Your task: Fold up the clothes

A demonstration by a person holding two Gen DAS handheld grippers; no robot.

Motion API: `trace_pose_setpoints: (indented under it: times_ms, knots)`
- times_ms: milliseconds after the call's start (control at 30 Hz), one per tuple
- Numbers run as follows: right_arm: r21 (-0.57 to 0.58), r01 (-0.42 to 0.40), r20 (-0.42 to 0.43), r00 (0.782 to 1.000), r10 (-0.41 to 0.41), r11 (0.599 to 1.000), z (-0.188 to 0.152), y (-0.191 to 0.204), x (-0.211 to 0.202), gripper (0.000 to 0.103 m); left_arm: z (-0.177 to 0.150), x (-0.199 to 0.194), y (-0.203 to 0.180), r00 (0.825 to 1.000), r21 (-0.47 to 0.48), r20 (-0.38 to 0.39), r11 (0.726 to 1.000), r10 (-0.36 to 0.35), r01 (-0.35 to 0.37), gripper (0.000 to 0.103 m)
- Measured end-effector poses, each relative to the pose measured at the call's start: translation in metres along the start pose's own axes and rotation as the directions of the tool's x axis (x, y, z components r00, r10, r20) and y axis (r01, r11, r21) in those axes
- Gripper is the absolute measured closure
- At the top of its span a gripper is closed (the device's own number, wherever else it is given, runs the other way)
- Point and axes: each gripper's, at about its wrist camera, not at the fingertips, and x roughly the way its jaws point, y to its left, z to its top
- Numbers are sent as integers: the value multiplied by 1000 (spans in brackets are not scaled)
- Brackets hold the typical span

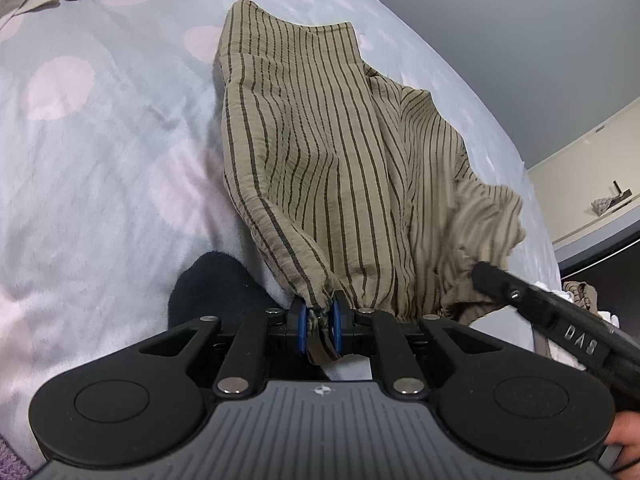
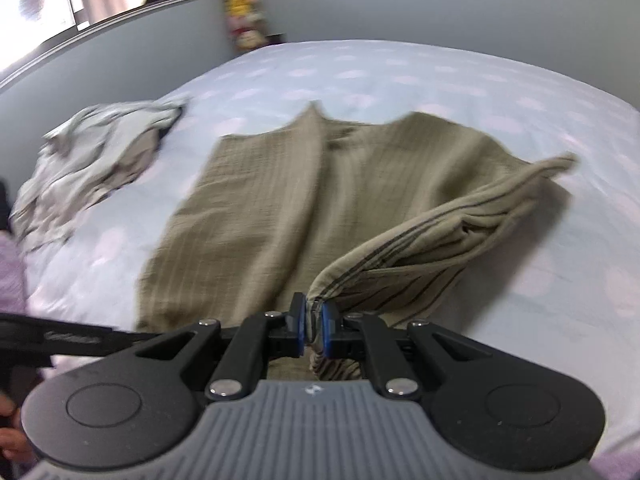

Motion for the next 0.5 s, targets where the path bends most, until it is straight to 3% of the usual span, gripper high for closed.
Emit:
trace_pose_setpoints:
  times_ms: [167, 300, 500]
  knots:
    - [-15, -126, -54, 991, 125, 992, -4, 26, 11, 94, 2, 0, 5, 1000, -27, 3, 999, -29, 29, 93]
    - [9, -177, -108, 978, 177, 984, -13, 34, 20, 94, 3, 0, 8, 999, -49, 7, 997, -52, 52, 93]
    - [155, -241, -121, 958, 260, 958, -14, 24, 28, 94, 2, 1, 11, 998, -54, -2, 997, -59, 59, 93]
